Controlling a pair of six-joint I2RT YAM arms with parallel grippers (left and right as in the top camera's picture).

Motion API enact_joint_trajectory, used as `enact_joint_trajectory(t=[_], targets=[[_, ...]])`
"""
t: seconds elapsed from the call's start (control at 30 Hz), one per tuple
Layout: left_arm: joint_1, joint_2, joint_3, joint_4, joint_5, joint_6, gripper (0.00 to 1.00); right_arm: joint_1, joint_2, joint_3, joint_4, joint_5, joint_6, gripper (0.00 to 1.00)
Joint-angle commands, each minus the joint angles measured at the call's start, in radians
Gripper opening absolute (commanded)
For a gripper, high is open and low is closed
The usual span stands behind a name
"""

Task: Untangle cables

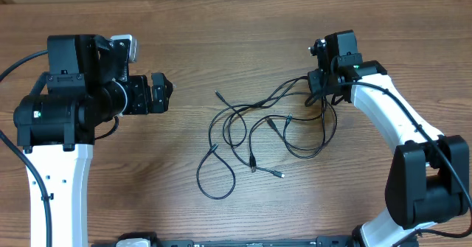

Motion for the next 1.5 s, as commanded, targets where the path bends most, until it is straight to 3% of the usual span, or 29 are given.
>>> enact_joint_trajectory(t=[0.0,0.27,0.5,1.0,1.2,1.27,1.3,1.37,1.43,1.47], targets=[[-0.003,-0.002,0.013,0.001,-0.01,-0.014,1.0,-0.001,-0.01,0.019,0.003,0.008,-0.003,0.04],[-0.003,-0.002,0.013,0.001,-0.01,-0.014,1.0,-0.001,-0.01,0.019,-0.036,-0.005,-0.003,0.04],[-0.003,-0.002,0.013,0.0,-0.01,-0.014,1.0,0.0,-0.033,0.051,-0.119,-0.133,0.002,0.04],[-0.003,-0.002,0.013,0.0,-0.01,-0.014,1.0,0.001,-0.24,0.475,-0.459,-0.379,0.004,0.04],[-0.003,-0.002,0.013,0.0,-0.01,-0.014,1.0,0.0,-0.286,0.501,-0.494,-0.342,0.005,0.04],[-0.003,-0.002,0.013,0.0,-0.01,-0.014,1.0,0.0,-0.276,0.493,-0.533,-0.342,0.004,0.11],[-0.003,-0.002,0.013,0.0,-0.01,-0.014,1.0,0.0,-0.27,0.485,-0.56,-0.342,0.004,0.22],[-0.003,-0.002,0.013,0.0,-0.01,-0.014,1.0,0.0,-0.257,0.472,-0.6,-0.342,0.004,0.63],[-0.003,-0.002,0.013,0.0,-0.01,-0.014,1.0,0.0,-0.233,0.448,-0.653,-0.342,0.004,0.75],[-0.003,-0.002,0.013,0.0,-0.01,-0.014,1.0,0.0,-0.224,0.438,-0.672,-0.342,0.005,0.77]])
